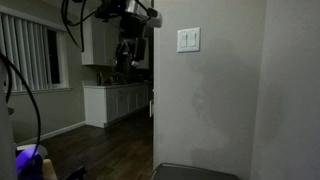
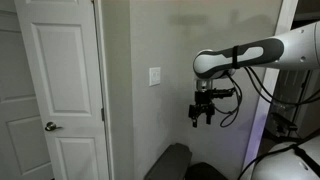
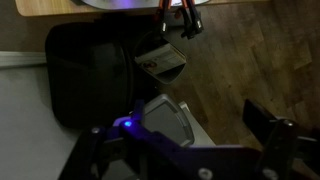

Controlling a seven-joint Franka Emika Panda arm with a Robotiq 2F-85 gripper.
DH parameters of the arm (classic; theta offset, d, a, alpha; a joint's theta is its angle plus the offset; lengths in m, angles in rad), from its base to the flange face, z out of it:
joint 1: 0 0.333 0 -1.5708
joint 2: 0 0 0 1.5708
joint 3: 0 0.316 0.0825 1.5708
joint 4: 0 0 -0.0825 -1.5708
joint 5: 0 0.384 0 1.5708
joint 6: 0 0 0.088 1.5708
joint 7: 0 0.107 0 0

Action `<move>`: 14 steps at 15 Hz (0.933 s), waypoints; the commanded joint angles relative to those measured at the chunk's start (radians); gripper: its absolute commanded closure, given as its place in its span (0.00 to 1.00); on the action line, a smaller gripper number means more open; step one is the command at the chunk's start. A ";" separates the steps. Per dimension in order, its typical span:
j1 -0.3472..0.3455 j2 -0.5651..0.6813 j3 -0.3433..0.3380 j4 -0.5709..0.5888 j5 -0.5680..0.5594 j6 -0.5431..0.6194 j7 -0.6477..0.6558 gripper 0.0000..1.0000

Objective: Flip the left light switch on the wall

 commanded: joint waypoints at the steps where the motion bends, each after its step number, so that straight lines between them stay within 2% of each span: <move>1: -0.017 0.001 0.014 0.002 0.007 -0.002 -0.009 0.00; 11: -0.016 0.009 0.015 0.008 0.008 0.008 -0.008 0.00; 14: -0.012 0.111 0.021 0.107 0.009 0.096 -0.002 0.00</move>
